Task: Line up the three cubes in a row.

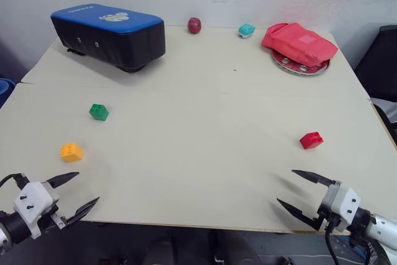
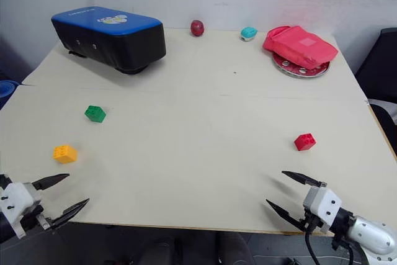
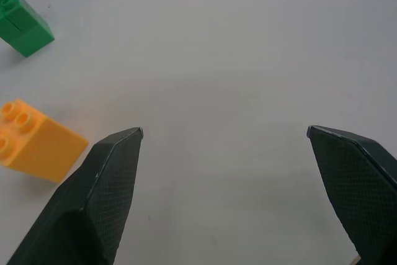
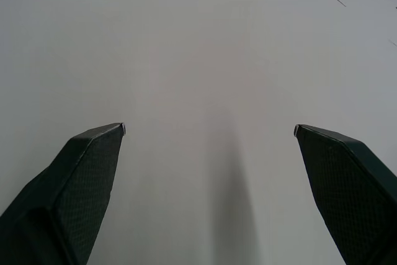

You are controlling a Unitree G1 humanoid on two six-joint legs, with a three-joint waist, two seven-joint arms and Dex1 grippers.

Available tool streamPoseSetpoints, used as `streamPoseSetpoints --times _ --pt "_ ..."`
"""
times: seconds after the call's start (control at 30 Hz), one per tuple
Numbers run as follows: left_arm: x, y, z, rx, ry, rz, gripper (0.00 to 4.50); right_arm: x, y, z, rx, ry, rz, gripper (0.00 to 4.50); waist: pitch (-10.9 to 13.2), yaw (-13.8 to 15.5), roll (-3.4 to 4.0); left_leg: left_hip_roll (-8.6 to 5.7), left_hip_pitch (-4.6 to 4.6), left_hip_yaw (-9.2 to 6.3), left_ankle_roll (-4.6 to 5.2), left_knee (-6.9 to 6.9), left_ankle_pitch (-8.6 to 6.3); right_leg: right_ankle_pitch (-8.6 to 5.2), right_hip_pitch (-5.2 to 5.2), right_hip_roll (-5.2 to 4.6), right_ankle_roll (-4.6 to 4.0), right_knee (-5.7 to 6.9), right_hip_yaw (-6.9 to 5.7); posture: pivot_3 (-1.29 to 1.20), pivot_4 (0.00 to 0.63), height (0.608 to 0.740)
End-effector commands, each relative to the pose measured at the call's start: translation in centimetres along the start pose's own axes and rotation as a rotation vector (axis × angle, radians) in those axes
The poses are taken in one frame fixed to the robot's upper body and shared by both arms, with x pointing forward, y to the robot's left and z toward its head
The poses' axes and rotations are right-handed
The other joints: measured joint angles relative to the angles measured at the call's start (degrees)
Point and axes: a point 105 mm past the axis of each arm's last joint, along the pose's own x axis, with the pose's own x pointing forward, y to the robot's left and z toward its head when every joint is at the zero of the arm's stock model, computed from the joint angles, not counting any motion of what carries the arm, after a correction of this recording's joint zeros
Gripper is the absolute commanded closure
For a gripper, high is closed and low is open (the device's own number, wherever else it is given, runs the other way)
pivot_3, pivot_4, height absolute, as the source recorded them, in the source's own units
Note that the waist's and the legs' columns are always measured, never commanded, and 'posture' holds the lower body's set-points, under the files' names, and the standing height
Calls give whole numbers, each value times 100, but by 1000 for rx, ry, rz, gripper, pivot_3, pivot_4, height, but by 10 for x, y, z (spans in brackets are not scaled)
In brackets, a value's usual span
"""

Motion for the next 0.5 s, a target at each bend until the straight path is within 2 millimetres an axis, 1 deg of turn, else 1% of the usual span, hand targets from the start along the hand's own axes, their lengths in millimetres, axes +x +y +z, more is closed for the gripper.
streamPoseSetpoints --times 0.03,0.13,0.27,0.4,0.5 --pt "-3 1 4 6 12 -18 38 1 -3 4 -14 -14 2 10 0 -1 0 0 0 0 0 0 0 0 0 0 0 0 0 0 150 740" --pt "-2 5 7 1 -16 20 38 1 -4 5 -12 -16 -2 10 0 0 1 0 1 0 0 1 0 0 1 -1 0 1 -1 0 150 740" --pt "-2 4 13 -48 -64 0 38 1 -5 5 -6 -15 -21 10 0 0 0 0 0 -1 0 2 0 0 1 -1 0 2 -2 0 150 740" --pt "-5 4 19 -112 -110 -24 38 -2 1 5 15 -8 -19 10 0 -2 0 0 0 -1 0 2 0 0 1 -2 0 2 -3 0 150 740" --pt "-6 6 21 -109 -115 -31 38 -4 1 5 31 -4 -39 10 0 0 0 0 0 -2 -1 1 1 0 1 -2 0 2 -4 0 150 740"
